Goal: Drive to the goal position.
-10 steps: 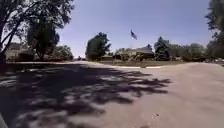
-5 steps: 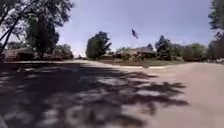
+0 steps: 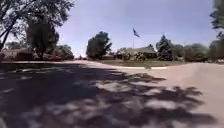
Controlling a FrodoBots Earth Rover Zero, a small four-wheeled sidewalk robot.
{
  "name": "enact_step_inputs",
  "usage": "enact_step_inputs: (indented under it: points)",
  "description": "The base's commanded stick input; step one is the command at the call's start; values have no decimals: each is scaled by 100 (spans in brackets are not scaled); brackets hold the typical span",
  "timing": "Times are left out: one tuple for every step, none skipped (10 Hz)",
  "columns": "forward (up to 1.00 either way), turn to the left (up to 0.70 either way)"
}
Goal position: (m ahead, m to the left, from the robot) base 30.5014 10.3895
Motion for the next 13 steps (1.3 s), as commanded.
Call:
enact_step_inputs:
  points:
    - [100,0]
    - [100,0]
    - [100,0]
    - [100,0]
    - [100,0]
    - [100,0]
    - [100,0]
    - [100,0]
    - [100,0]
    - [100,0]
    - [100,0]
    - [100,0]
    - [100,0]
